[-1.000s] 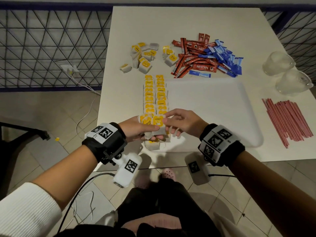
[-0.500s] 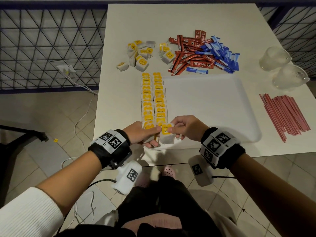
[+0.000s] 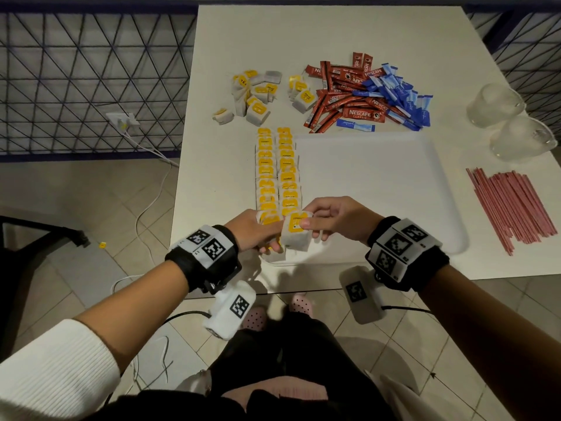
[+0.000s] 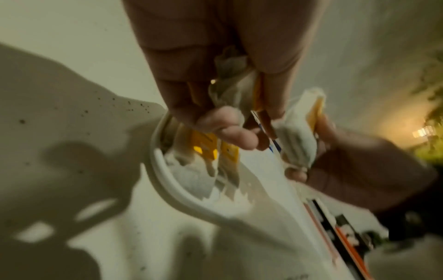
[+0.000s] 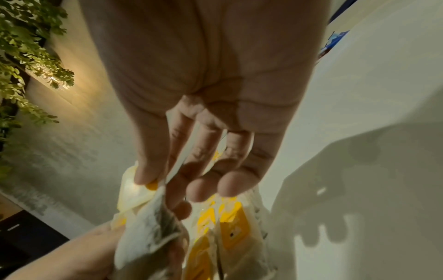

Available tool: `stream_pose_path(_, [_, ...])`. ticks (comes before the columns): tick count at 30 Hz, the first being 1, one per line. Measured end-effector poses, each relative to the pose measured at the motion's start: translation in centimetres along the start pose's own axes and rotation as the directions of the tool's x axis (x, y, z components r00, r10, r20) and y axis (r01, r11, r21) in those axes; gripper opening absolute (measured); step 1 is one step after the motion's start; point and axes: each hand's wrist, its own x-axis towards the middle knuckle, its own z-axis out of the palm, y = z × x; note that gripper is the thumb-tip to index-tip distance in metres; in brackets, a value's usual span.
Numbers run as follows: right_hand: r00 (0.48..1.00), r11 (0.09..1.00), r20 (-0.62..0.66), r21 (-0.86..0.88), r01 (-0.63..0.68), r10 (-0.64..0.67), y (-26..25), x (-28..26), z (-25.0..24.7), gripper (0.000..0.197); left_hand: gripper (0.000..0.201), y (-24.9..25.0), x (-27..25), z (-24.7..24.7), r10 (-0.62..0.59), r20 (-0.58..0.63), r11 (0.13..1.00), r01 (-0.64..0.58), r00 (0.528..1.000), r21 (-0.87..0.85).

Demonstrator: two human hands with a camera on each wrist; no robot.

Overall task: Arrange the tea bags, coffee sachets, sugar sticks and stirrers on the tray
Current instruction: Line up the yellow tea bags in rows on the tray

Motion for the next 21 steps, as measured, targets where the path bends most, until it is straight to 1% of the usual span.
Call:
stream_pose_path(2, [0.999, 1.000, -0.039, 0.029, -0.011, 0.012, 0.1, 0.1, 0.1, 0.006, 0.020, -0.1, -0.1, 0.5, 0.026, 0.054, 0.998, -0.029, 0.998, 0.050])
stream_pose_path(5, [0.997, 0.998, -0.070, 0.060, -0.034, 0.039, 0.5, 0.1, 0.5, 0.008, 0.018, -0.4, -0.2, 1.0, 0.042, 0.105, 0.995, -0.051, 0.994, 0.082])
stream_pose_path(7, [0.996, 0.994, -0.078, 0.099, -0.043, 0.051, 0.9, 0.1, 0.8, 0.006, 0.019, -0.7, 0.1, 1.1, 0.042, 0.127, 0.988, -0.060, 0.991, 0.140])
stream_pose_path(10, [0.997, 0.993, -0.065, 0.115, -0.039, 0.046, 1.3, -0.1, 1.1, 0.013, 0.024, -0.9, 0.2, 1.1, 0.022, 0.172, 0.960, -0.068, 0.985, 0.271])
stream_pose_path(14, [0.999, 0.998, -0.019, 0.054, -0.035, 0.037, 1.8, -0.2, 1.3, 0.018, 0.029, -0.8, -0.1, 1.1, -0.032, 0.201, 0.918, -0.051, 0.979, 0.394])
stream_pose_path(17, [0.998, 0.998, -0.024, -0.016, -0.055, 0.054, 2.4, 0.2, 1.4, 0.017, 0.019, -0.9, -0.3, 0.8, -0.050, 0.221, 0.862, -0.070, 0.974, 0.503])
stream_pose_path(18, [0.998, 0.998, -0.026, -0.035, -0.060, 0.059, 2.6, 0.4, 1.4, 0.017, 0.020, -0.8, -0.4, 0.7, -0.052, 0.223, 0.838, -0.079, 0.973, 0.540])
stream_pose_path(19, [0.998, 0.997, -0.031, -0.052, -0.061, 0.060, 2.8, 0.6, 1.5, 0.016, 0.026, -0.9, -0.4, 0.5, -0.059, 0.221, 0.820, -0.079, 0.974, 0.567])
stream_pose_path(21, [0.997, 0.994, -0.047, -0.094, -0.063, 0.059, 3.1, 1.0, 1.6, 0.014, 0.032, -0.7, -0.5, 0.2, -0.089, 0.203, 0.809, -0.049, 0.975, 0.586])
